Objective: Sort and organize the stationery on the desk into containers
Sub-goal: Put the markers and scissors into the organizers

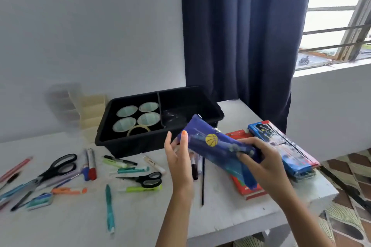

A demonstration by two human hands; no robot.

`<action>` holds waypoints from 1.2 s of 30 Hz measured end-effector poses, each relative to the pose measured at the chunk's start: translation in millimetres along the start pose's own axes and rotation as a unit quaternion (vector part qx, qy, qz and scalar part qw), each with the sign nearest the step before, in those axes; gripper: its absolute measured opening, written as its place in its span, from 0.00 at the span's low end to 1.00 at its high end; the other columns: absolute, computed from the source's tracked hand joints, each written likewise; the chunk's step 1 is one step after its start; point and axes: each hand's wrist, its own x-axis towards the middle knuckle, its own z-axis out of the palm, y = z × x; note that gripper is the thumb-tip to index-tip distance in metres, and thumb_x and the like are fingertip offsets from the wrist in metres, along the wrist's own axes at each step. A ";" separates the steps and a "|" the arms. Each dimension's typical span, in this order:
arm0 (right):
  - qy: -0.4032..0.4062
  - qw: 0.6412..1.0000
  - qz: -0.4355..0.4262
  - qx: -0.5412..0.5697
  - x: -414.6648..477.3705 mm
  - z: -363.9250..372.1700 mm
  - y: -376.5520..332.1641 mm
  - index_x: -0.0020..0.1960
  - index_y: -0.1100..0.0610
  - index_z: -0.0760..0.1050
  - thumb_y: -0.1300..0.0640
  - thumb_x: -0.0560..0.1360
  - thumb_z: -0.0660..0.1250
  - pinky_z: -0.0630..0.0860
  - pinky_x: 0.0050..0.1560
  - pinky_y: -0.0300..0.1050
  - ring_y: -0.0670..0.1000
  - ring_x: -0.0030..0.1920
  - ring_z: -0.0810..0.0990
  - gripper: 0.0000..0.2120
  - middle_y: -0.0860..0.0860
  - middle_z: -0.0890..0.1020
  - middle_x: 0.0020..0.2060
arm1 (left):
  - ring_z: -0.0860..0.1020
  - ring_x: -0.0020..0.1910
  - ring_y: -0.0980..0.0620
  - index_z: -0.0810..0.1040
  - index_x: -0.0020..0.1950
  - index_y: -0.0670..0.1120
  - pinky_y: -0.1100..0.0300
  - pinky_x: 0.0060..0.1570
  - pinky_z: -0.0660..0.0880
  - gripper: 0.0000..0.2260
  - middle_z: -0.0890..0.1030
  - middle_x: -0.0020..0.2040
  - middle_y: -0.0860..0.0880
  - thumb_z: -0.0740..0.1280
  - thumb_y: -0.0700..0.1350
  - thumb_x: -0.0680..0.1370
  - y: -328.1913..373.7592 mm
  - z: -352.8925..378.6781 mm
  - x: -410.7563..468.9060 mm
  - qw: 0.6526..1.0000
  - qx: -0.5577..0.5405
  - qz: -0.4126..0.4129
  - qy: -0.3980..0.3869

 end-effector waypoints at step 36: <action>0.041 0.952 -0.295 -0.063 -109.5 360.1 -217.9 0.42 0.61 0.79 0.67 0.74 0.65 0.71 0.45 0.38 0.50 0.42 0.73 0.05 0.51 0.78 0.41 | 0.79 0.36 0.52 0.79 0.42 0.40 0.61 0.40 0.76 0.14 0.82 0.36 0.46 0.61 0.51 0.73 109.3 -362.5 3.5 0.985 0.074 0.158 0.005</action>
